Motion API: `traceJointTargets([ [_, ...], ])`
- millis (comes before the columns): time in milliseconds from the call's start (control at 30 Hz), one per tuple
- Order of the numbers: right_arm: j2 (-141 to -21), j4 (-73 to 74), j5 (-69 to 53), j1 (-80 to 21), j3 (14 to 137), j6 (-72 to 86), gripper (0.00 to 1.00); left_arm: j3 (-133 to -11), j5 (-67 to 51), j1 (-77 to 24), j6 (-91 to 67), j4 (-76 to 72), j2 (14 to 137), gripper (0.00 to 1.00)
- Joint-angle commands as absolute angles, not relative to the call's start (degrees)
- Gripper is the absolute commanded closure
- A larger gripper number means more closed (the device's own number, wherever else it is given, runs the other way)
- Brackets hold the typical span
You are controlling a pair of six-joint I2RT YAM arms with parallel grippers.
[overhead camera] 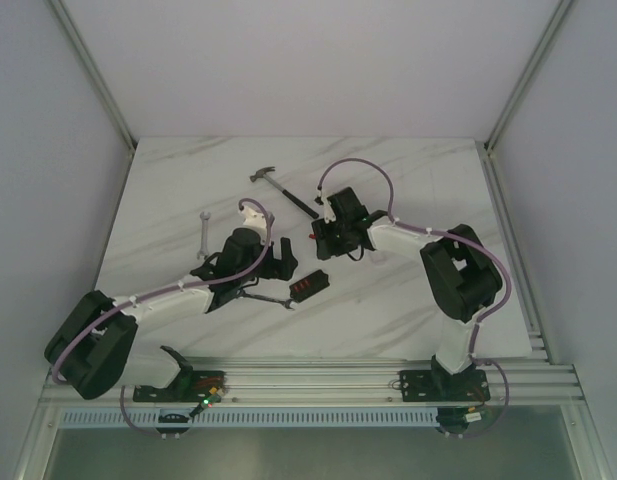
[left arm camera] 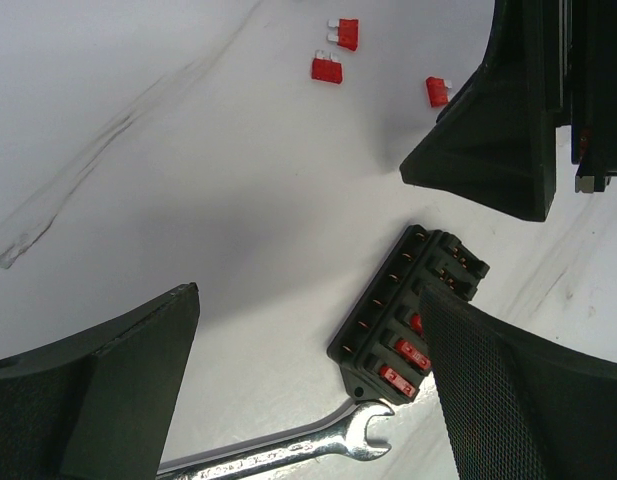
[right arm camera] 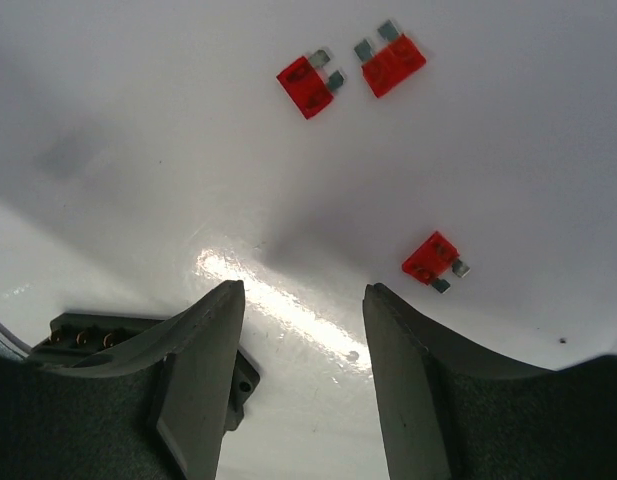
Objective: Snap on the fuse box
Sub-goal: Pick up the fuse from the center of the board.
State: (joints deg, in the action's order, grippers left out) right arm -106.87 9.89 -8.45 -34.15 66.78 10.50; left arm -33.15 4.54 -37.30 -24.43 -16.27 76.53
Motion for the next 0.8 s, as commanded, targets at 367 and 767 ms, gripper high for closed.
traceJointTargets([
  [367, -112.6, 15.3, -14.0, -28.8, 77.8, -3.0, 0.42, -29.9, 3.4, -33.4, -28.9, -16.9, 72.3, 0.0],
  [767, -112.4, 16.3, -15.8, -28.9, 74.0, -0.2, 0.42, -29.1, 3.3, -32.0, -30.0, -16.9, 72.7, 0.0],
])
